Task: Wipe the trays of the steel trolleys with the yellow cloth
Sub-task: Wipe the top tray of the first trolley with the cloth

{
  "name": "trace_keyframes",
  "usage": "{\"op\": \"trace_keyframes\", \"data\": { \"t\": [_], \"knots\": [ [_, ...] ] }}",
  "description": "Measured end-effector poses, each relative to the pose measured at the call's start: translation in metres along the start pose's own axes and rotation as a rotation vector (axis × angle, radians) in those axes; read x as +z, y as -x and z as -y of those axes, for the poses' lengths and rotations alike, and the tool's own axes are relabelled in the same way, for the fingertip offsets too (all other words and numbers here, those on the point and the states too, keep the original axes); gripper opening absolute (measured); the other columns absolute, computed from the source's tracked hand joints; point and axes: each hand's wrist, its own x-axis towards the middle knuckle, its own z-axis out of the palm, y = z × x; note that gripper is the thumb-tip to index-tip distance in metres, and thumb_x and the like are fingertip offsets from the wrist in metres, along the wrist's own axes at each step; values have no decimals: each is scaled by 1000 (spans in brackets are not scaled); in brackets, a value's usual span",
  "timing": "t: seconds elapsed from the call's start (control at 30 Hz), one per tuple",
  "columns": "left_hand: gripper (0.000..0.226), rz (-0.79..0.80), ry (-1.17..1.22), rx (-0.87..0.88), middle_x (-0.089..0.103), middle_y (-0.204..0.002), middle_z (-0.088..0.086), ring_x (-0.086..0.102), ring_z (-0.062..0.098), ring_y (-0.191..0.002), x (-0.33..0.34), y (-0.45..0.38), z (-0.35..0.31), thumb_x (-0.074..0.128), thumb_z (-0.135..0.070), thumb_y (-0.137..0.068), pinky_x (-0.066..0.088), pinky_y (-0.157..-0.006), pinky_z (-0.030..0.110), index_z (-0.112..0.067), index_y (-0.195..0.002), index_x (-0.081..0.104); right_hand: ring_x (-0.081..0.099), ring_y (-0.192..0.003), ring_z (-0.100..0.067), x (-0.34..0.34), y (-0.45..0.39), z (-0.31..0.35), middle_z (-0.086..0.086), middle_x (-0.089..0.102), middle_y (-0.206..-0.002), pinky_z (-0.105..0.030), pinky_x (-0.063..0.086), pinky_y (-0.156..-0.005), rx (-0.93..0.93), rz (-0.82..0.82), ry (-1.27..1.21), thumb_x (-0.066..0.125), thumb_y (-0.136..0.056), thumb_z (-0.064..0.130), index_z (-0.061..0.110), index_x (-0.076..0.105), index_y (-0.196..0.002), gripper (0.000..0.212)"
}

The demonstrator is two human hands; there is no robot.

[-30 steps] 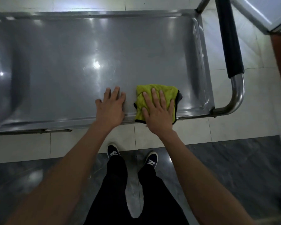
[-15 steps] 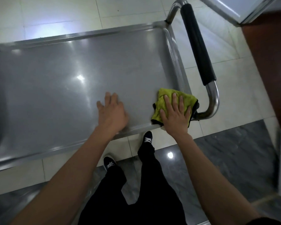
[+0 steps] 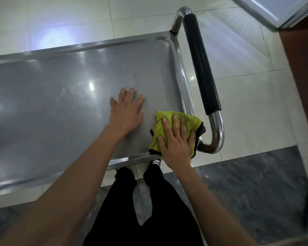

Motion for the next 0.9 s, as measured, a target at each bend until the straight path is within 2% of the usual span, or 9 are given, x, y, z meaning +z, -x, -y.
{"op": "trace_keyframes", "data": {
  "t": [0.07,0.2,0.47,0.7,0.9],
  "knots": [
    [56,14,-9,-1,16,-162,10,9,39,-149,1,-9,3,46,-45,-97,28,-108,69,-29,-149,32,0,-155,-24,0,-8,-1,3,5,-168,-62,4,-120,3,-1,-19,33,-102,55,38,12,-159,63],
    [61,64,4,-19,0,-167,7,-6,41,-152,13,-13,5,38,-54,-101,17,-109,76,-36,-156,19,-6,-155,-23,-3,-28,-1,4,1,-168,-61,0,-120,-10,43,-25,30,-102,54,39,8,-159,63],
    [64,43,-18,-5,2,-167,9,-6,42,-152,18,-10,9,37,-57,-99,19,-107,78,-37,-157,18,-10,-154,-19,-13,-104,4,7,-4,-168,-57,-11,-119,-9,89,-23,26,-101,54,41,6,-158,62],
    [69,54,44,-29,-11,-168,3,-16,34,-153,17,-9,8,40,-58,-100,12,-113,72,-41,-158,8,-10,-154,-19,-22,-217,25,8,-3,-168,-61,-7,-118,-13,124,-39,23,-99,54,43,5,-157,62],
    [79,94,75,-136,-18,-165,11,-21,37,-150,12,-13,8,37,-68,-96,5,-119,62,-38,-158,-1,-6,-154,-21,-24,-293,44,7,0,-168,-61,-7,-117,-34,104,-31,23,-99,54,41,7,-157,62]
  ]
}}
